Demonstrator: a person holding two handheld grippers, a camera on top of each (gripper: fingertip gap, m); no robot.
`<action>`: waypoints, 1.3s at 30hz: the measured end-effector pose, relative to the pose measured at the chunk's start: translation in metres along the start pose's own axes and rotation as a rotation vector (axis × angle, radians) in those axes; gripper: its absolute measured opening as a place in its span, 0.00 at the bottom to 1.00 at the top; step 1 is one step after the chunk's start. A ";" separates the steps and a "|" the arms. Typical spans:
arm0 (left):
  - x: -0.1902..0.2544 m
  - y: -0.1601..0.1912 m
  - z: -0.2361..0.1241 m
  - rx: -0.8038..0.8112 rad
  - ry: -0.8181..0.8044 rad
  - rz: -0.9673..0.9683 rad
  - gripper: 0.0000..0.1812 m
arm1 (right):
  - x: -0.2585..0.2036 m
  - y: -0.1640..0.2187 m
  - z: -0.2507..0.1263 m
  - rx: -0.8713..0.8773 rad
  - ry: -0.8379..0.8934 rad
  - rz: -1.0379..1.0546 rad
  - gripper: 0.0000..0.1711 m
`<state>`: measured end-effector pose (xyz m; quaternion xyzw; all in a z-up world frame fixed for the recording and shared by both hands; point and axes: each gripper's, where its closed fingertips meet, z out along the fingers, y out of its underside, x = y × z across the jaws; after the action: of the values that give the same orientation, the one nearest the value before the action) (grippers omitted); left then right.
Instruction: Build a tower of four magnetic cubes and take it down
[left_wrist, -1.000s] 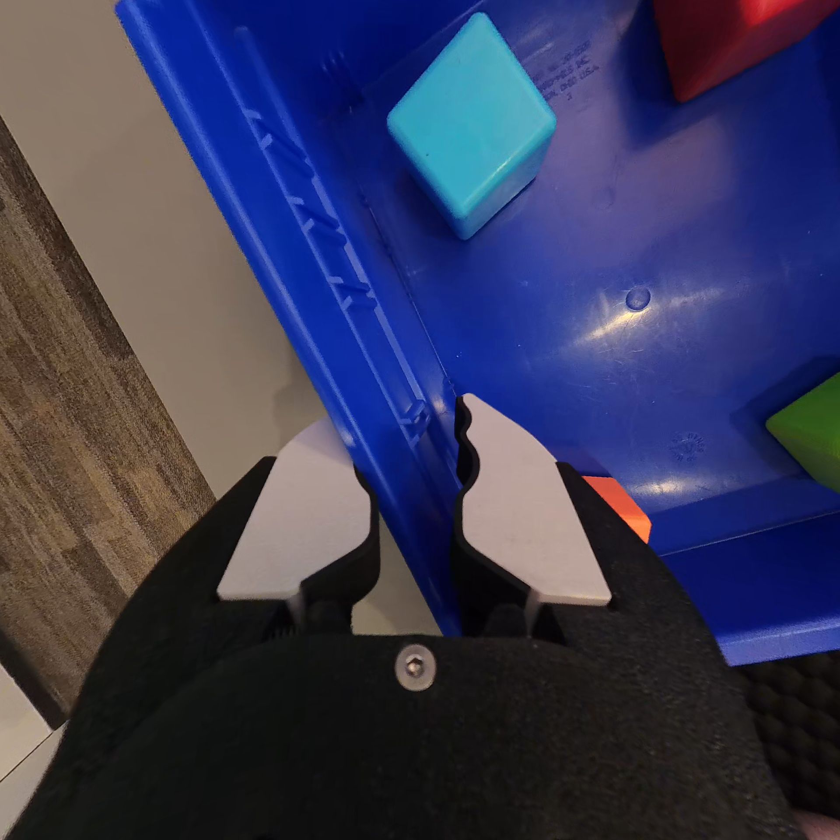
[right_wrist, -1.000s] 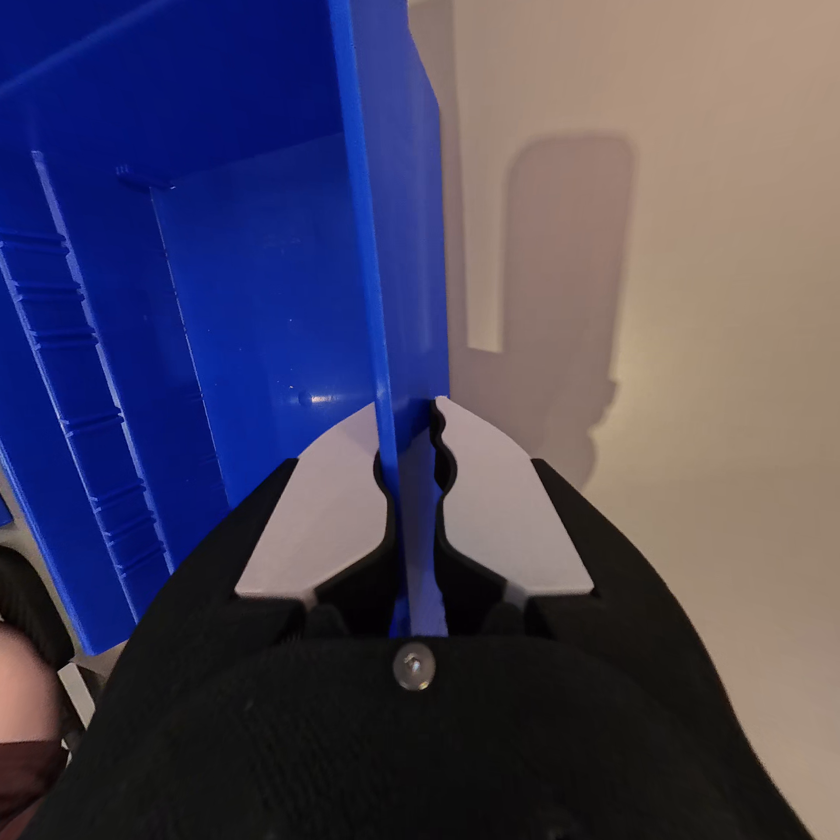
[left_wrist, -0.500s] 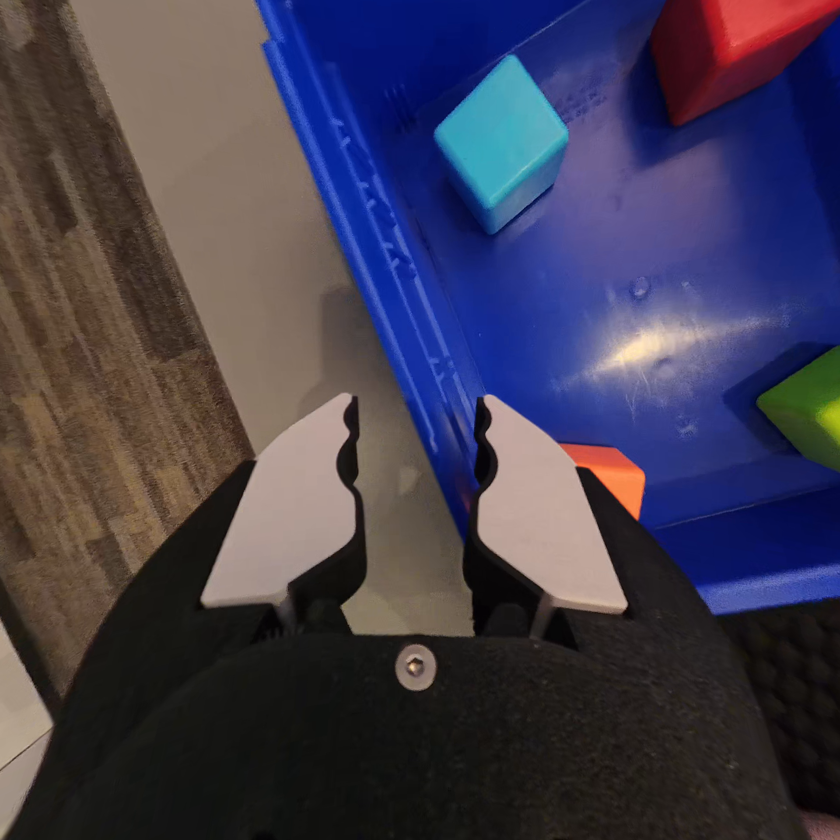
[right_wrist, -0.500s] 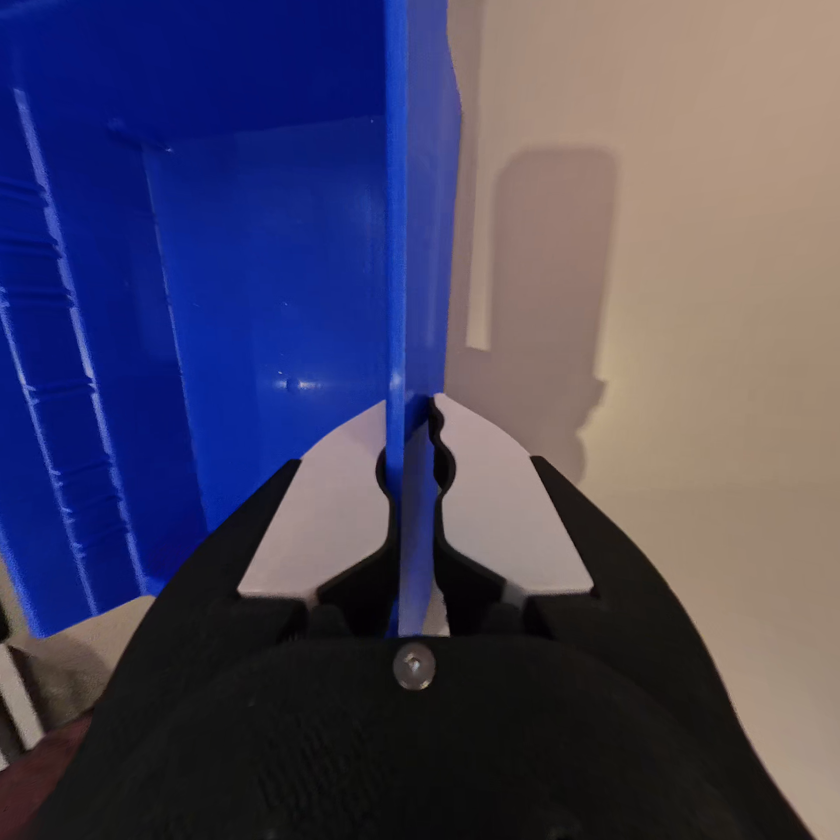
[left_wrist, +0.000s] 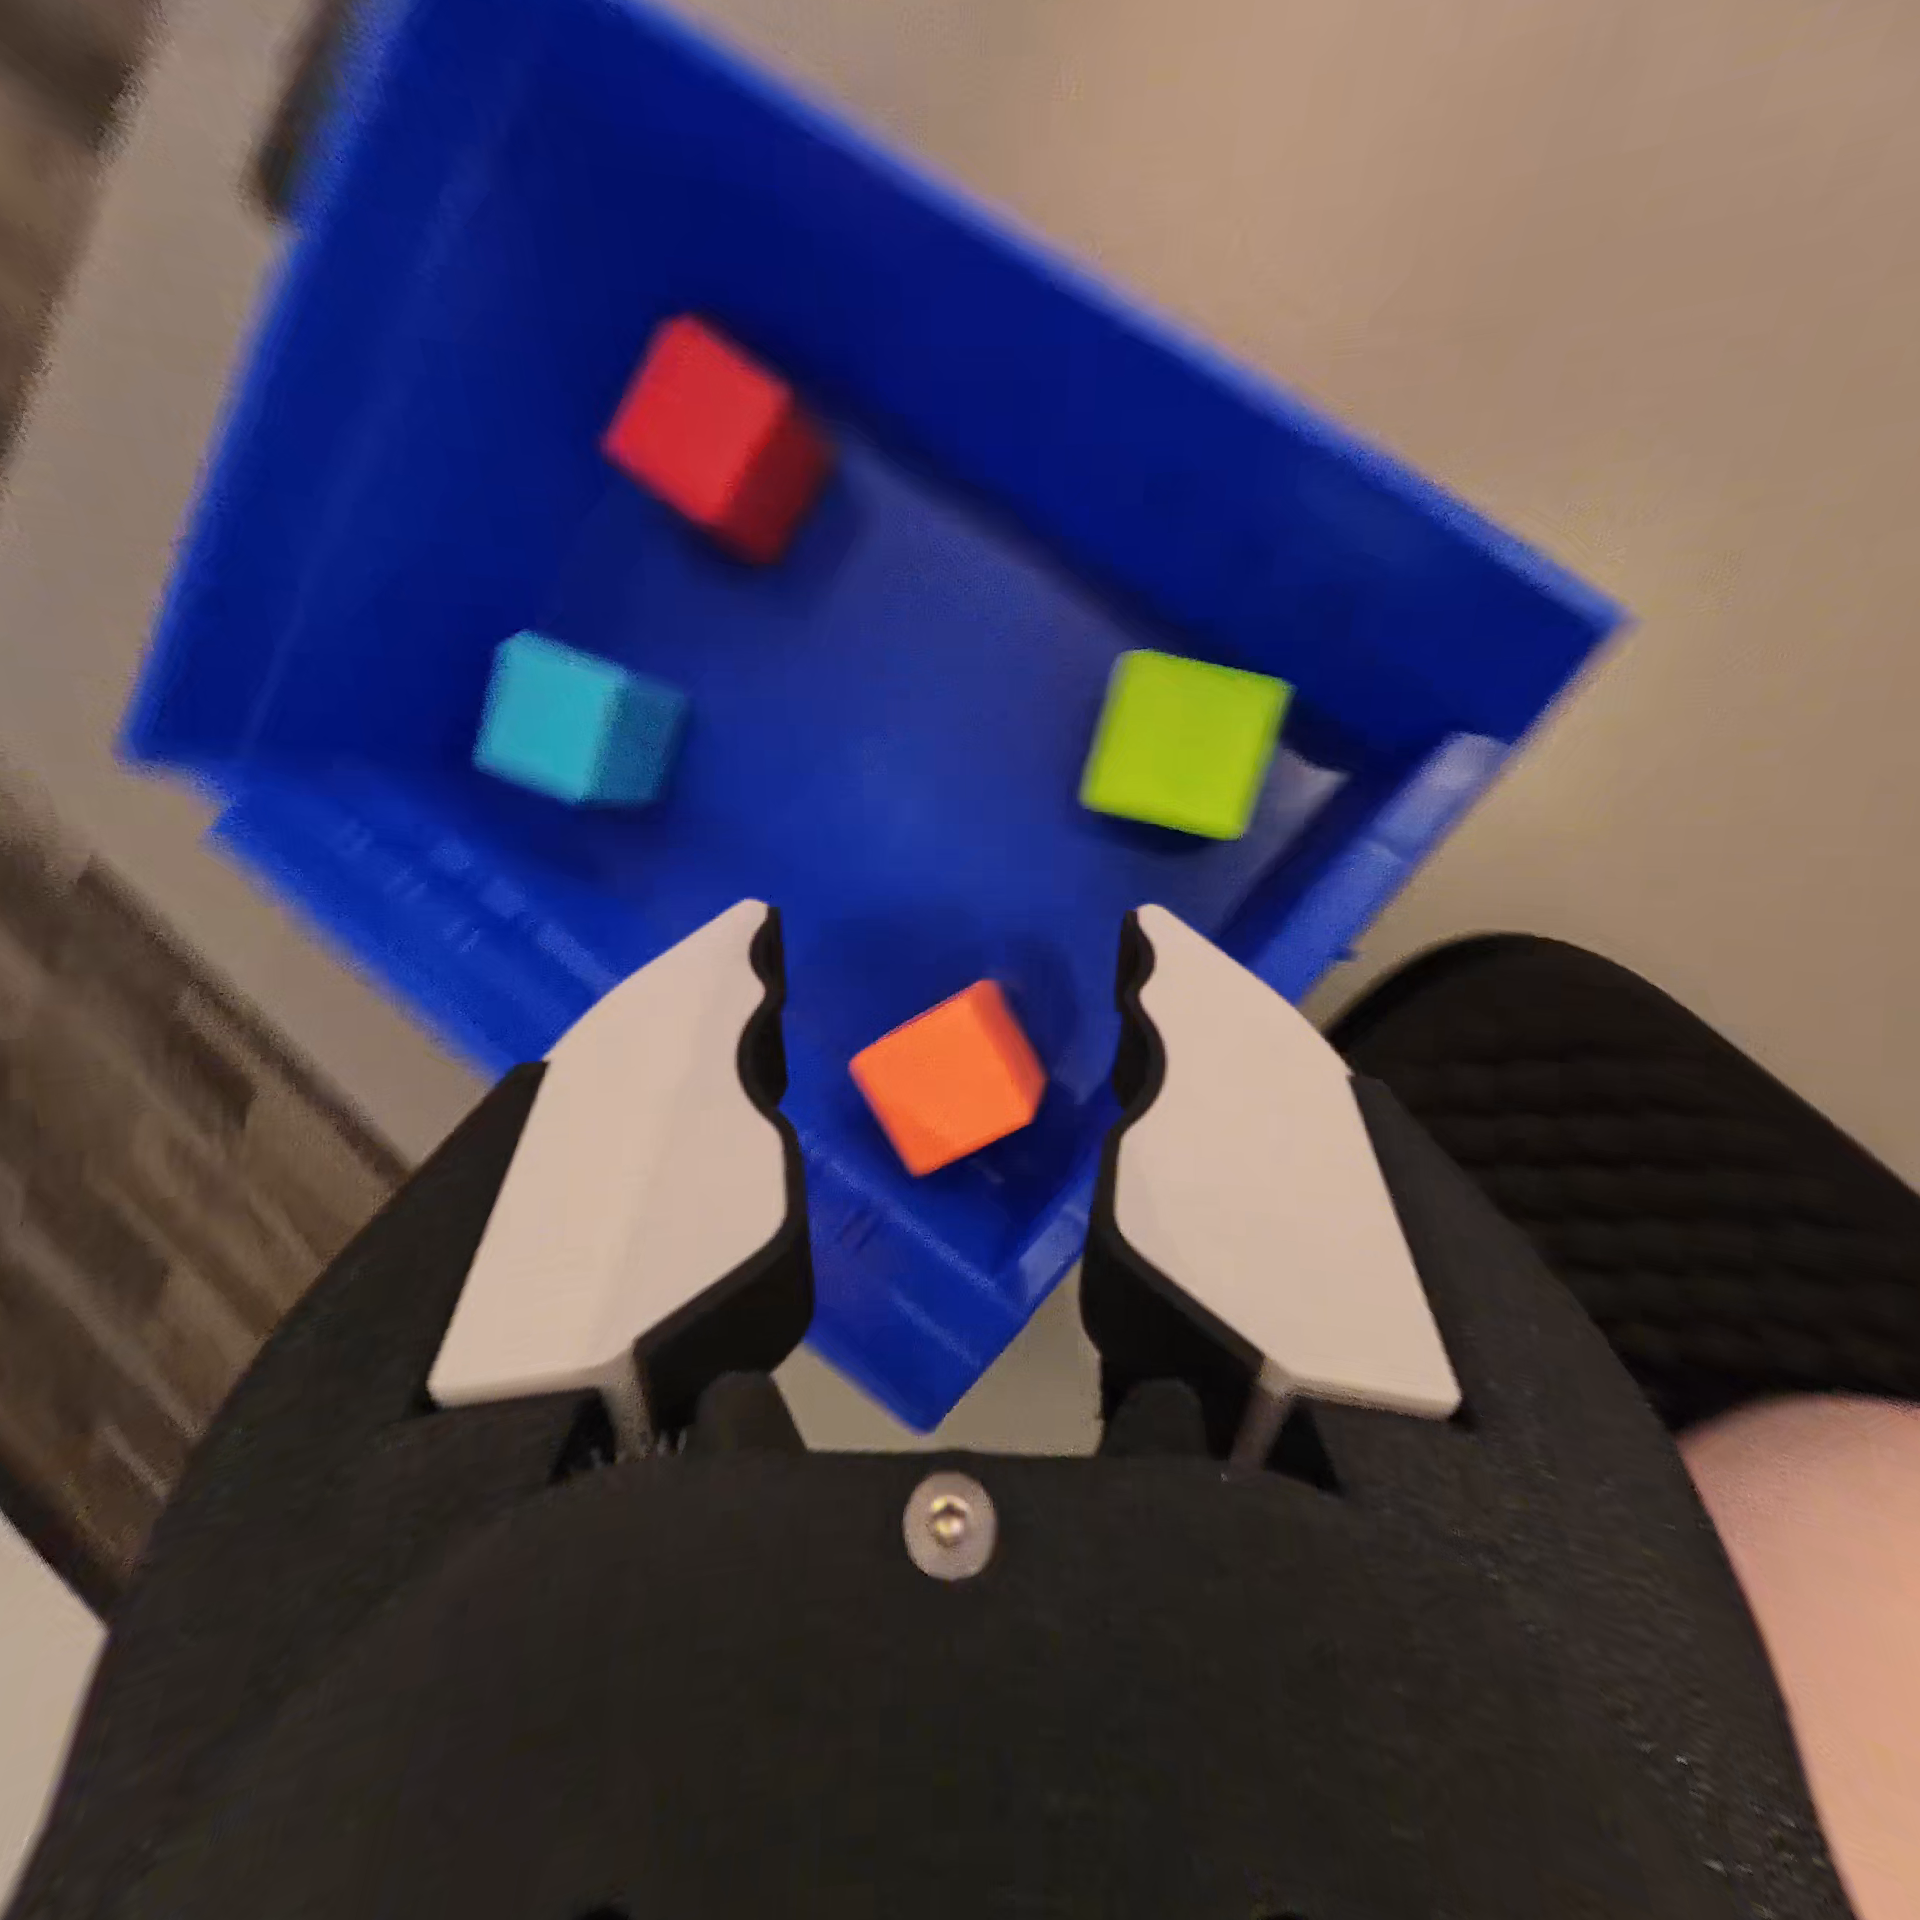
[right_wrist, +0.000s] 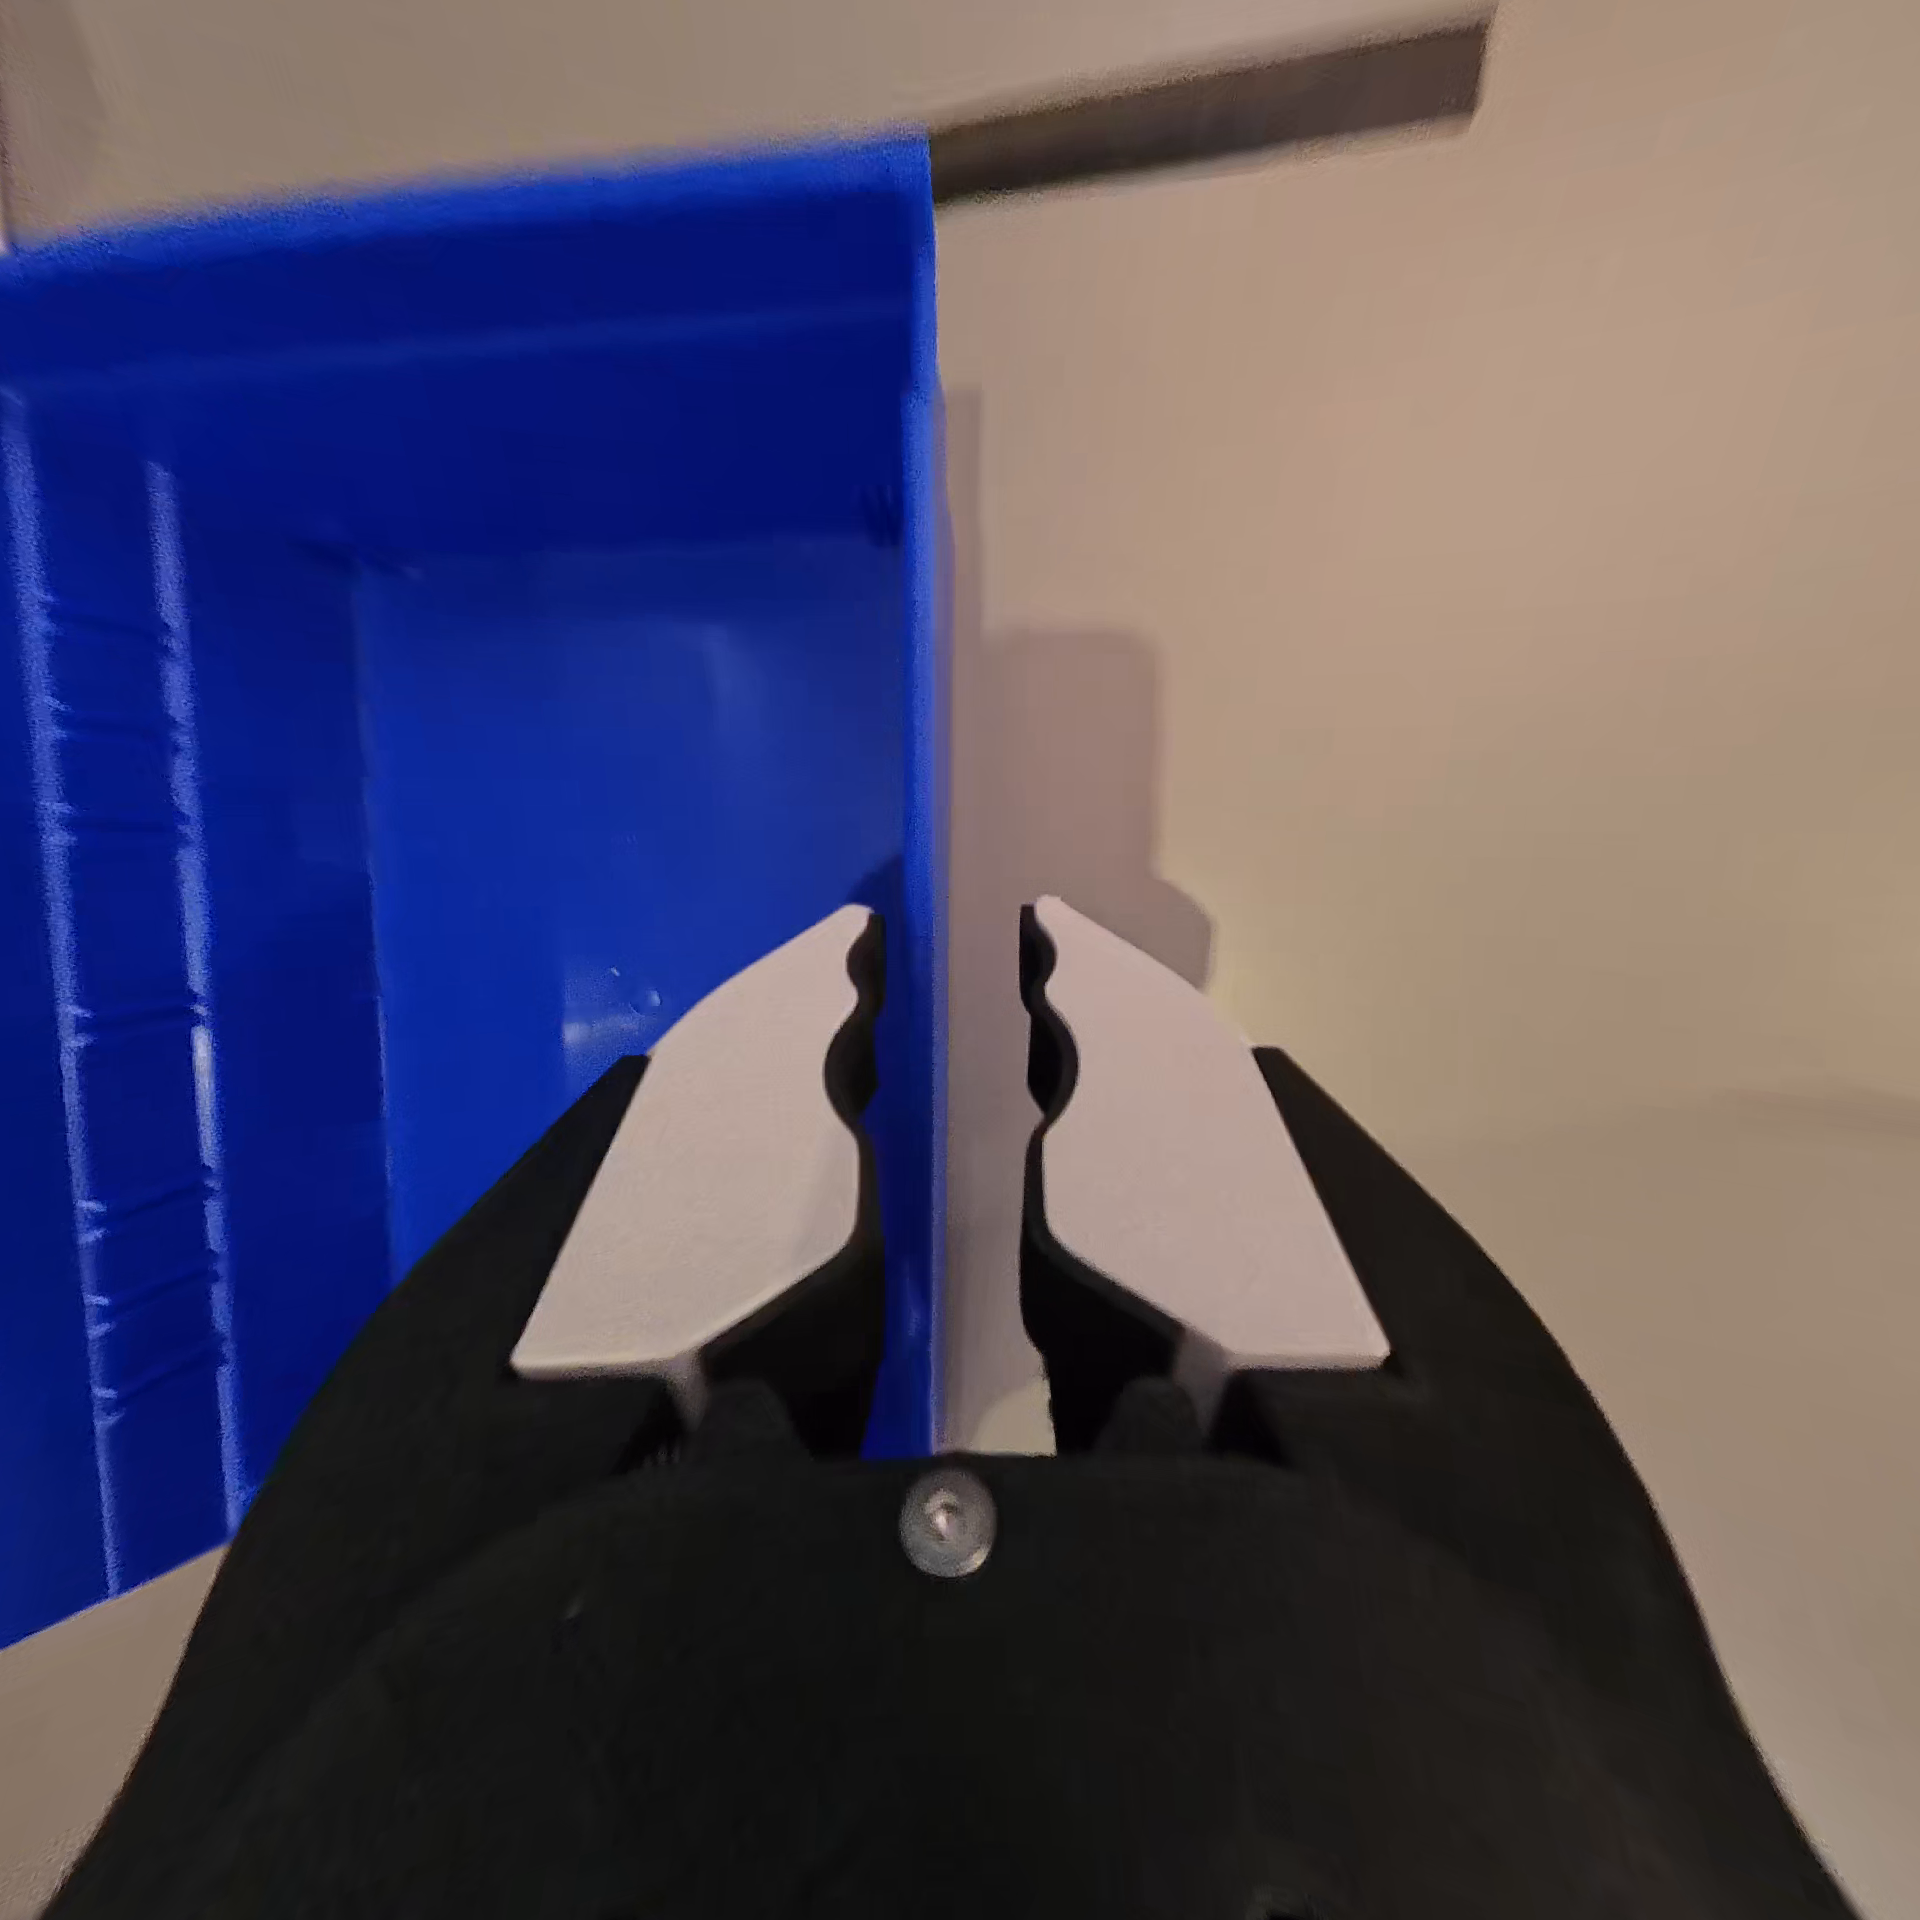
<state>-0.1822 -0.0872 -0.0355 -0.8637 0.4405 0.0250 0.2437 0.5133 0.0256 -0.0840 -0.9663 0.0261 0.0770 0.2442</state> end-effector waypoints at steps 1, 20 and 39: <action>0.014 -0.004 0.007 -0.018 0.044 0.081 0.36 | -0.002 -0.008 -0.009 0.051 0.001 -0.003 0.16; 0.060 -0.003 0.090 -0.275 0.284 0.260 0.32 | -0.043 -0.024 -0.032 0.117 -0.033 -0.129 0.17; 0.059 0.012 0.089 -0.318 0.425 0.099 0.28 | -0.047 -0.017 -0.023 0.065 -0.037 -0.144 0.18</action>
<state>-0.1402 -0.0978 -0.1334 -0.8545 0.5138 -0.0759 0.0054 0.4717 0.0304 -0.0488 -0.9556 -0.0454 0.0762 0.2808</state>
